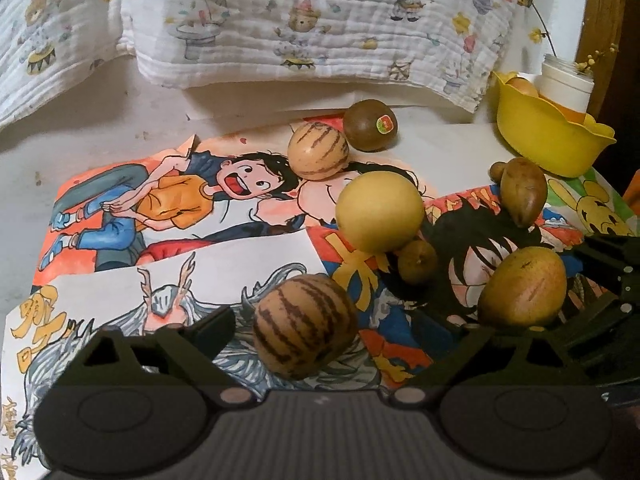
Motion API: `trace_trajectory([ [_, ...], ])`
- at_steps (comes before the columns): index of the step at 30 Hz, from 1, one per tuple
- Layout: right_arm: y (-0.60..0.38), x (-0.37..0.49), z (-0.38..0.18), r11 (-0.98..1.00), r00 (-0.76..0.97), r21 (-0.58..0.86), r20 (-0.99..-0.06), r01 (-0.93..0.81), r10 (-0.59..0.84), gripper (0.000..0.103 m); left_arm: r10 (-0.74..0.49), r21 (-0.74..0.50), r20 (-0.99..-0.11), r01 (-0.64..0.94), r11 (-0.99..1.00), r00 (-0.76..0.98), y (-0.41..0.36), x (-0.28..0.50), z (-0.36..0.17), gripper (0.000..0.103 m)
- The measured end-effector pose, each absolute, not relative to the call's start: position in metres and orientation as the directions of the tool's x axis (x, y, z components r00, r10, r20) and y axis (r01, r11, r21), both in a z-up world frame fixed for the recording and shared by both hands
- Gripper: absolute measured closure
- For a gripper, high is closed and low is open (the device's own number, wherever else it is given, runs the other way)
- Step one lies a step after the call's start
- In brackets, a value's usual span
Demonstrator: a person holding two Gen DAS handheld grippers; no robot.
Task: Organize fruits
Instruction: 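Close the left tool on the striped fruit while the right tool grasps the pear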
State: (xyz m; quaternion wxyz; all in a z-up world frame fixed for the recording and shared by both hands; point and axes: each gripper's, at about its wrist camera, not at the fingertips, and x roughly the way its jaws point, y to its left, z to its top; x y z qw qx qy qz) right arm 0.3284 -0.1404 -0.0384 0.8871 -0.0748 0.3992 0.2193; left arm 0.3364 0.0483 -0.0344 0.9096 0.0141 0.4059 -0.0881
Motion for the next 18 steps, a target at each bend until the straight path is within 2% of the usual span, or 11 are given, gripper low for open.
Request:
trace_trajectory([
  [8, -0.1356, 0.3206, -0.0412, 0.898, 0.627, 0.007, -0.713, -0.44, 0.313, 0.02, -0.144, -0.046, -0.731, 0.161, 0.986, 0.667, 0.0498, 0.3373, -0.0372, 0.016],
  [10, -0.1359, 0.3194, -0.0413, 0.902, 0.638, 0.0, -0.707, -0.432, 0.305, 0.025, -0.142, -0.045, -0.727, 0.159, 0.986, 0.672, 0.0499, 0.3369, -0.0373, 0.02],
  [13, -0.1385, 0.3197, -0.0409, 0.909, 0.65, -0.001, -0.699, -0.417, 0.298, 0.029, -0.137, -0.038, -0.719, 0.158, 0.987, 0.682, 0.0504, 0.3359, -0.0368, 0.028],
  [18, -0.1379, 0.3182, -0.0412, 0.906, 0.658, -0.011, -0.692, -0.422, 0.298, 0.03, -0.12, -0.028, -0.703, 0.141, 0.99, 0.701, 0.052, 0.3341, -0.036, 0.048],
])
